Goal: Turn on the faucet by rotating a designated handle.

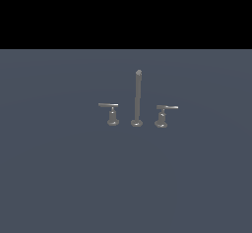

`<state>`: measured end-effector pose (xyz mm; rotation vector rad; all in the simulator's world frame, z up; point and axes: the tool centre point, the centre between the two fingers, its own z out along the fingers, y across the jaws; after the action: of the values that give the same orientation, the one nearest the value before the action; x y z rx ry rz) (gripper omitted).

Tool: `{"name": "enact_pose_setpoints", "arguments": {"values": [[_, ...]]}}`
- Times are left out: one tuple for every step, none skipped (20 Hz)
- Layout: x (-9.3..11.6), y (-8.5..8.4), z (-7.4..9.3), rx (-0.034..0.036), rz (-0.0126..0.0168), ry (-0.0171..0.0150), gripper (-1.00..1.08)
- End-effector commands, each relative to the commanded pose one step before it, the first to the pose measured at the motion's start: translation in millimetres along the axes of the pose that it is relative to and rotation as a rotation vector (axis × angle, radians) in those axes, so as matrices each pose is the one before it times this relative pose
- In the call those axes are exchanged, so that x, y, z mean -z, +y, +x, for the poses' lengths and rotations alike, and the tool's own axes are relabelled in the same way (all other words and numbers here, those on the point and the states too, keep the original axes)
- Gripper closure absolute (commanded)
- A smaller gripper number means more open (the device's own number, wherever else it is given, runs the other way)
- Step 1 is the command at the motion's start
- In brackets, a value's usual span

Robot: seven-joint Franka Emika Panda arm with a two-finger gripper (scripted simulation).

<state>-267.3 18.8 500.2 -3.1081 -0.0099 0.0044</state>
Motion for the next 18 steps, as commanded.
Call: {"name": "enact_pose_setpoints", "arguments": {"values": [[0.0, 0.01, 0.0, 0.0, 0.0, 0.0, 1.08], [-0.13, -0.07, 0.06, -0.00069, -0.00003, 0.00002, 1.08], [-0.41, -0.34, 0.19, -0.00154, -0.00001, 0.00002, 1.08], [-0.68, -0.54, 0.32, -0.00267, -0.00002, 0.00004, 1.08], [-0.96, -0.74, 0.45, -0.00378, -0.00003, 0.00005, 1.08], [-1.23, -0.95, 0.58, -0.00488, -0.00004, 0.00007, 1.08], [-1.51, -1.14, 0.71, -0.00602, -0.00005, 0.00008, 1.08], [-1.78, -1.37, 0.84, -0.00707, -0.00006, 0.0001, 1.08], [-2.06, -1.57, 0.97, -0.0082, -0.00007, 0.00012, 1.08], [-2.33, -1.79, 1.1, -0.00929, -0.00008, 0.00013, 1.08], [-2.61, -2.0, 1.24, -0.01038, -0.00009, 0.00015, 1.08], [-2.89, -2.21, 1.37, -0.01151, -0.0001, 0.00016, 1.08], [-3.17, -2.43, 1.5, -0.0126, -0.0001, 0.00018, 1.08], [-3.45, -2.64, 1.64, -0.01374, -0.00011, 0.0002, 1.08], [-3.74, -2.87, 1.78, -0.01484, -0.00012, 0.00022, 1.08], [-4.02, -3.09, 1.92, -0.01598, -0.00012, 0.00023, 1.08], [-4.31, -3.31, 2.06, -0.01711, -0.00013, 0.00025, 1.08], [-4.6, -3.53, 2.2, -0.01825, -0.00013, 0.00027, 1.08]]}}
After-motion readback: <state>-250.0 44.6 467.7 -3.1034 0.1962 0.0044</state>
